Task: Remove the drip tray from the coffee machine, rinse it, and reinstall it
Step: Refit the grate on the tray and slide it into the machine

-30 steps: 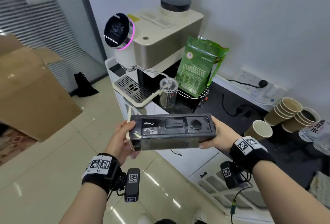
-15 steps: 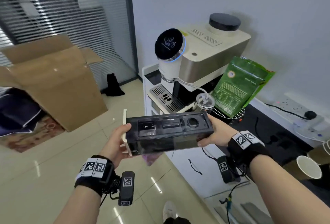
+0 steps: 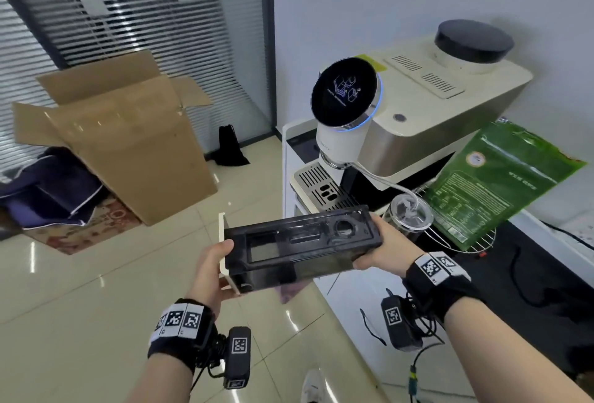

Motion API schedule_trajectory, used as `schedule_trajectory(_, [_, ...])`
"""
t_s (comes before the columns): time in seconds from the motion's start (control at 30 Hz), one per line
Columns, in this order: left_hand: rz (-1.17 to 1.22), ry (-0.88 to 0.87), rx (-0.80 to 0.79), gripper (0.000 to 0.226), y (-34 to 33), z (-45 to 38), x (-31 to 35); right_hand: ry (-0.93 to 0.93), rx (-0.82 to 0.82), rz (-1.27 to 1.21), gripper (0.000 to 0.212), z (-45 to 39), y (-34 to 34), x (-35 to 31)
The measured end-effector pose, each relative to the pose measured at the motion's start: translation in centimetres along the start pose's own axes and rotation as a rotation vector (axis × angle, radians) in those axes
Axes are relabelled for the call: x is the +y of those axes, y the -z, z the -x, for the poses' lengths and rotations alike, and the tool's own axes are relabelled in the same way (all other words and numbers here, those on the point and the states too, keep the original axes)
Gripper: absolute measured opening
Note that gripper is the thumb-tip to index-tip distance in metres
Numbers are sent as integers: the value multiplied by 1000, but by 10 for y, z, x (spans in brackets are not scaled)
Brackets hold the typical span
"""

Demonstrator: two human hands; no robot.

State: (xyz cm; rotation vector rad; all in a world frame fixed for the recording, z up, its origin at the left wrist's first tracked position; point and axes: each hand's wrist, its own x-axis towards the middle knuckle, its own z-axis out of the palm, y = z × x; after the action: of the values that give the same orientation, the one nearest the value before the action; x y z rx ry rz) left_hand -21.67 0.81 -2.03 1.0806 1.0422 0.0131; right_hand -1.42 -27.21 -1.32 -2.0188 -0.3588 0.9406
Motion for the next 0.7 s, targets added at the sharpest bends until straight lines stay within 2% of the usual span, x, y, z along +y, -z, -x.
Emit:
schedule_trajectory(0.07, [11, -9, 22, 88, -5, 0, -1, 6, 3, -68, 94, -1, -1, -2])
schedule_trajectory(0.17, [30, -16, 38, 83, -12, 3, -6, 18, 19, -171, 104, 1, -2, -3])
schedule_trajectory(0.33, [63, 13, 66, 80, -20, 7, -18, 25, 35, -289, 94, 9, -9, 0])
schedule_trajectory(0.57, [87, 31, 76, 95, -28, 20, -29, -8, 50, -368, 100, 15, -9, 8])
schedule_trajectory(0.7, [103, 31, 75, 91, -28, 22, -34, -33, 47, -371, 98, 11, -9, 6])
